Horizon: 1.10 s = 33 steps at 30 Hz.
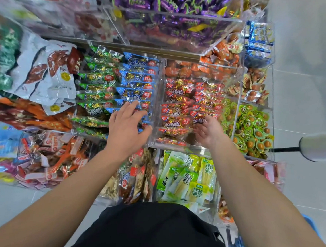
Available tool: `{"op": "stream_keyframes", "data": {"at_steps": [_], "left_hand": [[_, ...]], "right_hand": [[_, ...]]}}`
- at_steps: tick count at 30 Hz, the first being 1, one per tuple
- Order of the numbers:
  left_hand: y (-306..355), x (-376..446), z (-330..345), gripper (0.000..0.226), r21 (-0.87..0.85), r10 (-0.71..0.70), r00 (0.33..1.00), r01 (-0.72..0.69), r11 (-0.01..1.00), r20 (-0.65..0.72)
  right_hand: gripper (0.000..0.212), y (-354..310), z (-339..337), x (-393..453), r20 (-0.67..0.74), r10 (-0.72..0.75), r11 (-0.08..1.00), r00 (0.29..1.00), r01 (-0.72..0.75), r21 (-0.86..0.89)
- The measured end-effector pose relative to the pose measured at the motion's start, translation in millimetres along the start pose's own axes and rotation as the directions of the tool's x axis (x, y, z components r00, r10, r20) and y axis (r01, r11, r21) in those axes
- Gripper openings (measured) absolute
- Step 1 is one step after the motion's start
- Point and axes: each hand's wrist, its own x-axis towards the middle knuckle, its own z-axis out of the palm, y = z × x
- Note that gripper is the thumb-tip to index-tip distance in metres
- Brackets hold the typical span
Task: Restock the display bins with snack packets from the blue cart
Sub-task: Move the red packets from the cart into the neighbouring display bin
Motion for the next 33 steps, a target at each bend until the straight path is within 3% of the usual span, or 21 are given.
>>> {"op": "stream_keyframes", "data": {"at_steps": [6, 9, 13, 20, 26, 33], "left_hand": [[17, -24, -28, 0.042, -0.106, 0.074, 0.993, -0.083, 0.991, -0.09], [28, -54, -31, 0.034, -0.205, 0.08, 0.987, -0.107, 0.973, -0.136], [33, -96, -17, 0.031, -0.423, 0.03, 0.998, -0.048, 0.905, -0.048], [11, -148, 16, 0.028, -0.458, 0.076, 0.966, 0.047, 0.888, 0.246], [-23, -199, 45, 0.031, -0.447, 0.153, 0.862, 0.093, 0.889, 0.484], [-31, -263, 85, 0.024, -0.371, 0.187, 0.701, 0.118, 0.921, 0.688]], "right_hand": [[0.05, 10, -16, -51, -0.019, -0.294, 0.924, 0.956, 0.279, -0.26], [0.016, 30, -25, -90, 0.033, -0.467, 0.81, 0.883, 0.443, -0.385], [0.012, 76, -39, -136, 0.089, -0.58, 0.711, 0.81, 0.557, -0.429], [0.025, 192, -67, -181, 0.026, -0.546, 0.752, 0.837, 0.504, -0.425], [0.027, 299, -92, -208, -0.076, -0.49, 0.802, 0.868, 0.416, -0.429], [0.025, 398, -132, -239, -0.3, -0.369, 0.897, 0.88, 0.253, -0.362]]}}
